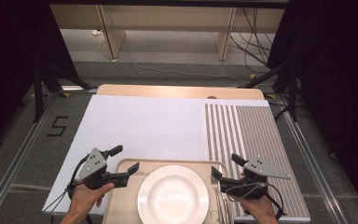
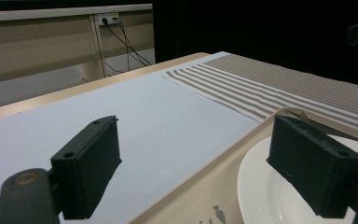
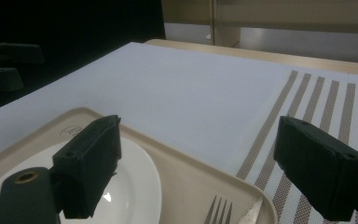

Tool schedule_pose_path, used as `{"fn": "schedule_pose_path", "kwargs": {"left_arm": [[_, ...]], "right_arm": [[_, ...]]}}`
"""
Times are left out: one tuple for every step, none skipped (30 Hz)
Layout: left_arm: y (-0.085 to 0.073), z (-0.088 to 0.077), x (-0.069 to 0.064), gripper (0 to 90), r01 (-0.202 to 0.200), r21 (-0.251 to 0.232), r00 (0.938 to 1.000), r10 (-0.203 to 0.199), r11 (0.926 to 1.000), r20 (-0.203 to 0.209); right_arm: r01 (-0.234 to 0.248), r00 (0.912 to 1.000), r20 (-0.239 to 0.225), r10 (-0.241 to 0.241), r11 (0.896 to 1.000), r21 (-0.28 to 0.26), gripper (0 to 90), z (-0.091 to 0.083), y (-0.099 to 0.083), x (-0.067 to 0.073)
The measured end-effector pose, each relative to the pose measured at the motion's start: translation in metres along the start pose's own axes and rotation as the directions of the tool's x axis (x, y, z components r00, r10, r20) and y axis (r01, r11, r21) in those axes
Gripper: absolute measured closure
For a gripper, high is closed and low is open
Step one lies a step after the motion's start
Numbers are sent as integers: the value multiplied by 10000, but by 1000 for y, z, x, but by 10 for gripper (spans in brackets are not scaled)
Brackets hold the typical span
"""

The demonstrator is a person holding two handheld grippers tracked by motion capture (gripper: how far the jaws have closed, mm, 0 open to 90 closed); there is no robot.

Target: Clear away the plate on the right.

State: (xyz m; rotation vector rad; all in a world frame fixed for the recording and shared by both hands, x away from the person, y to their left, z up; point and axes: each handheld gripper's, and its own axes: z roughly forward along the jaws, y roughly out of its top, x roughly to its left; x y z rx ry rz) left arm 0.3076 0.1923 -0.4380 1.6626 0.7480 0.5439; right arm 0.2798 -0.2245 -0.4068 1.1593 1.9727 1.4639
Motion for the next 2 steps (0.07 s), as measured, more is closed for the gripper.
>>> {"fn": "schedule_pose_path", "kwargs": {"left_arm": [[0, 0, 0, 158, -24, 2, 10000, 24, 10000, 2], [0, 0, 0, 158, -22, -2, 10000, 22, 10000, 6]], "right_arm": [[-42, 9999, 94, 40, 9999, 148, 159, -1, 1, 1], [-37, 10000, 59, 36, 9999, 149, 159, -2, 1, 1]]}}
